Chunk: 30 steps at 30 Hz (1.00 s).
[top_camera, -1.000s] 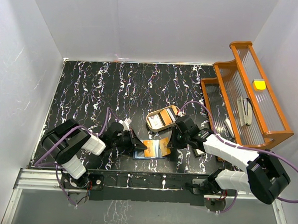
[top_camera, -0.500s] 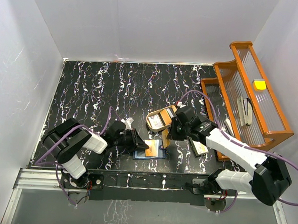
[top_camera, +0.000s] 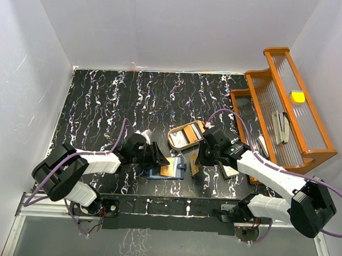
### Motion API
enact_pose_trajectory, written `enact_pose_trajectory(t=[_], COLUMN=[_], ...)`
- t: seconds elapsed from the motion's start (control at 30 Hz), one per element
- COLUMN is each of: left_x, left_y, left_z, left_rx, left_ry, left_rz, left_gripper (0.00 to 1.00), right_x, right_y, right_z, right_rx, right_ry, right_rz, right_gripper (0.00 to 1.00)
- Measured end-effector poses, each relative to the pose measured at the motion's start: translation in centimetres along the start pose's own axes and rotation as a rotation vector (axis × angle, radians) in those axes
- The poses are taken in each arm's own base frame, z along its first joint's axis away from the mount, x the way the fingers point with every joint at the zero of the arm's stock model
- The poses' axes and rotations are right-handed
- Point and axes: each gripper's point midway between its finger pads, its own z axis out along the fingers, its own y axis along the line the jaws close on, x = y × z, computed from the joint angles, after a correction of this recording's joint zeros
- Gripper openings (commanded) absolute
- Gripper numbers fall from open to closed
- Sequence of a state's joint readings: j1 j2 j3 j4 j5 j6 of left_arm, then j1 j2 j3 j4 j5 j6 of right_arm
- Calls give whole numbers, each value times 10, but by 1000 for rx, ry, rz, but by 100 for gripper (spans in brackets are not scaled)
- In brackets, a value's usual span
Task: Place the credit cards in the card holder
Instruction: Insert the credit card into the card holder.
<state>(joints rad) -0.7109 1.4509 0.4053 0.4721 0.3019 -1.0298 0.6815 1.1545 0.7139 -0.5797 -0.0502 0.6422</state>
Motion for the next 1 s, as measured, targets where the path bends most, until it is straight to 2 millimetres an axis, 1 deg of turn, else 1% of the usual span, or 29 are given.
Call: enact_pose_trajectory(t=[0.1,0.17,0.23,0.3,0.47,0.67,1.0], left_x=[-2,-3,-5,-6,-11,-14,-19], left_y=[1,1,1,-1,2,10,20], left_z=[-1,0,-1,-2,-8,-19,-28], left_rx=[-25,-37,-47,-52,-102,-168,-258], left_ry=[-2,-2,-1,-3,-17,-37,-51], left_rz=[0,3,10,23,48,63,77], left_gripper=[41,43,49,51,54,57,60], right_x=[2,3,5,7,7,13,20], right_y=[-1,0,0,0,4,6,12], right_z=[2,5,8,11,14,18,24], right_rx=[-1,-12,-13,-10,-25,-28,-35], right_ry=[5,5,16,28,23,37,54], right_rz=[0,0,1,3,7,6,-9], right_gripper=[0,0,0,0,0,0,0])
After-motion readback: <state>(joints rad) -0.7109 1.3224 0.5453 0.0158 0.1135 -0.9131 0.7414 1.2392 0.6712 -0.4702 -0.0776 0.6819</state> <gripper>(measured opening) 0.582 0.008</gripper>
